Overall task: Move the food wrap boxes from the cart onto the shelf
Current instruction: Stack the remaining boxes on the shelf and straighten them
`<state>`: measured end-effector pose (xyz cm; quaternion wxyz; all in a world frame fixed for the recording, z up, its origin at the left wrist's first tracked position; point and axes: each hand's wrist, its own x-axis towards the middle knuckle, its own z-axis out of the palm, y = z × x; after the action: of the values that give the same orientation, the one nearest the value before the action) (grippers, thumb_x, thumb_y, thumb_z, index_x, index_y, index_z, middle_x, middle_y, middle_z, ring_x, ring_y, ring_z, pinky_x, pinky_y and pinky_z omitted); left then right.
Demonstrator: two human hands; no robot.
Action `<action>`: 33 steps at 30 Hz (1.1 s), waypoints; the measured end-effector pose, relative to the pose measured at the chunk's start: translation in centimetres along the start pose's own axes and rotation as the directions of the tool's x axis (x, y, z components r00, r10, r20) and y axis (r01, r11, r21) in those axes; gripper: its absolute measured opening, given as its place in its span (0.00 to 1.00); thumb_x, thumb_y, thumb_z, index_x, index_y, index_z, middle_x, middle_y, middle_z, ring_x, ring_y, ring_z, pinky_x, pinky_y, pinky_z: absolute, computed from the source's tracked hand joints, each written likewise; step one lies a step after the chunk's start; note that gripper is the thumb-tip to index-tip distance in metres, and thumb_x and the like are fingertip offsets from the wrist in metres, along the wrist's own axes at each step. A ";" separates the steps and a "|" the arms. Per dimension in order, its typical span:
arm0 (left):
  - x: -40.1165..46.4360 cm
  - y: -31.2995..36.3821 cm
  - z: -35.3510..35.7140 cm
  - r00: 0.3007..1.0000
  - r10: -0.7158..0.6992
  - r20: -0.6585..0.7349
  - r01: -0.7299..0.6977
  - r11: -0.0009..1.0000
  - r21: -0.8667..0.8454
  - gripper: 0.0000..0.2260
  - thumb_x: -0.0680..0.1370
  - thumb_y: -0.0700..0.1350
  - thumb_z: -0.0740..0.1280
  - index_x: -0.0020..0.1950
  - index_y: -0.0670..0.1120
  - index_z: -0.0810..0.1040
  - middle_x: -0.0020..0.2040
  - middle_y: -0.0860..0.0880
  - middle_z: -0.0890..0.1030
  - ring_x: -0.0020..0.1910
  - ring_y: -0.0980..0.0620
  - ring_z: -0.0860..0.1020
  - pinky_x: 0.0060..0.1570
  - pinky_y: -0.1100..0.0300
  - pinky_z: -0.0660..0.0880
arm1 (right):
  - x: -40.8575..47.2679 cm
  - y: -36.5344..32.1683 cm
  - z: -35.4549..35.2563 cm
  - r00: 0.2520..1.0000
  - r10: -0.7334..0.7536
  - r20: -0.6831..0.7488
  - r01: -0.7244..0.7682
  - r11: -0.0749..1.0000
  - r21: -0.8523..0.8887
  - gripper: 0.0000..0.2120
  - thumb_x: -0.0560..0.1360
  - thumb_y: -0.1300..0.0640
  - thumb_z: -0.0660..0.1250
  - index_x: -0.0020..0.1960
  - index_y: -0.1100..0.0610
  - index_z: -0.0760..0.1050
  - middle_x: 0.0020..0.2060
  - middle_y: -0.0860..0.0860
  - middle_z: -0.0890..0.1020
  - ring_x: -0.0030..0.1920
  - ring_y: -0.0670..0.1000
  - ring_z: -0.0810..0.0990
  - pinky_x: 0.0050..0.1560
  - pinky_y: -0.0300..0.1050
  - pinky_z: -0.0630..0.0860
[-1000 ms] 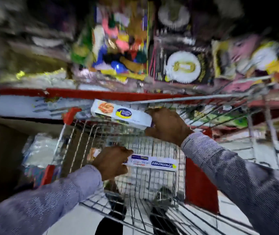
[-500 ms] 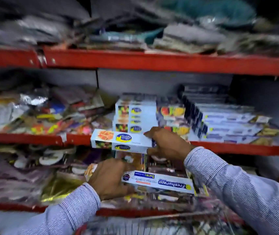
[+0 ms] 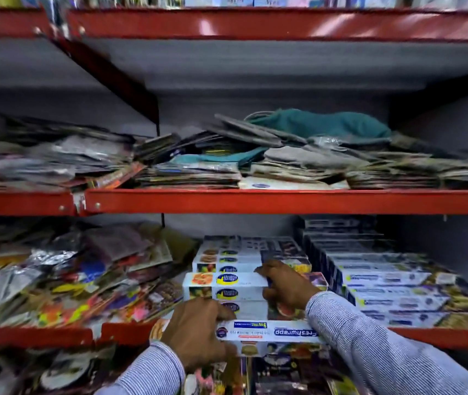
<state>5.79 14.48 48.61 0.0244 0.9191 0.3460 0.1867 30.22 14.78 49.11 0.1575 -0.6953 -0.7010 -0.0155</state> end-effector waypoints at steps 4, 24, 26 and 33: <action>1.3 -0.6 0.2 1.000 0.007 0.003 -0.007 1.000 -0.016 0.31 0.58 0.67 0.64 0.60 0.63 0.79 0.52 0.57 0.86 0.50 0.55 0.82 0.50 0.59 0.78 | 2.2 0.5 0.1 1.000 0.031 -0.005 -0.031 0.999 0.041 0.20 0.74 0.64 0.64 0.66 0.62 0.71 0.61 0.61 0.73 0.58 0.60 0.75 0.57 0.45 0.70; 6.6 -0.6 1.8 0.997 -0.044 -0.062 0.043 0.999 -0.024 0.26 0.63 0.61 0.74 0.59 0.60 0.77 0.54 0.57 0.83 0.51 0.54 0.80 0.46 0.60 0.74 | 3.5 1.6 -0.5 0.987 0.016 -0.162 -0.003 0.996 0.085 0.12 0.74 0.62 0.63 0.54 0.61 0.81 0.50 0.60 0.85 0.42 0.55 0.84 0.47 0.46 0.79; 7.8 -0.9 1.9 0.995 -0.061 -0.083 0.056 0.996 -0.071 0.25 0.63 0.61 0.75 0.58 0.60 0.78 0.55 0.57 0.84 0.51 0.54 0.80 0.46 0.60 0.75 | 3.2 1.7 -1.0 0.979 0.042 -0.201 -0.015 0.991 0.135 0.14 0.76 0.60 0.62 0.59 0.58 0.80 0.47 0.59 0.87 0.32 0.48 0.79 0.40 0.39 0.73; 11.4 -2.0 3.4 0.985 -0.056 -0.164 0.029 0.986 -0.165 0.24 0.65 0.54 0.75 0.61 0.54 0.80 0.61 0.54 0.81 0.60 0.51 0.77 0.58 0.56 0.75 | 0.4 1.8 -0.5 0.960 0.013 -0.279 -0.010 1.000 0.011 0.15 0.76 0.49 0.59 0.55 0.53 0.79 0.48 0.56 0.86 0.48 0.60 0.83 0.40 0.46 0.74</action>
<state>13.62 23.67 48.79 0.0739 0.8874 0.3501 0.2906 32.05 15.15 49.34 0.2581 -0.6896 -0.6678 -0.1090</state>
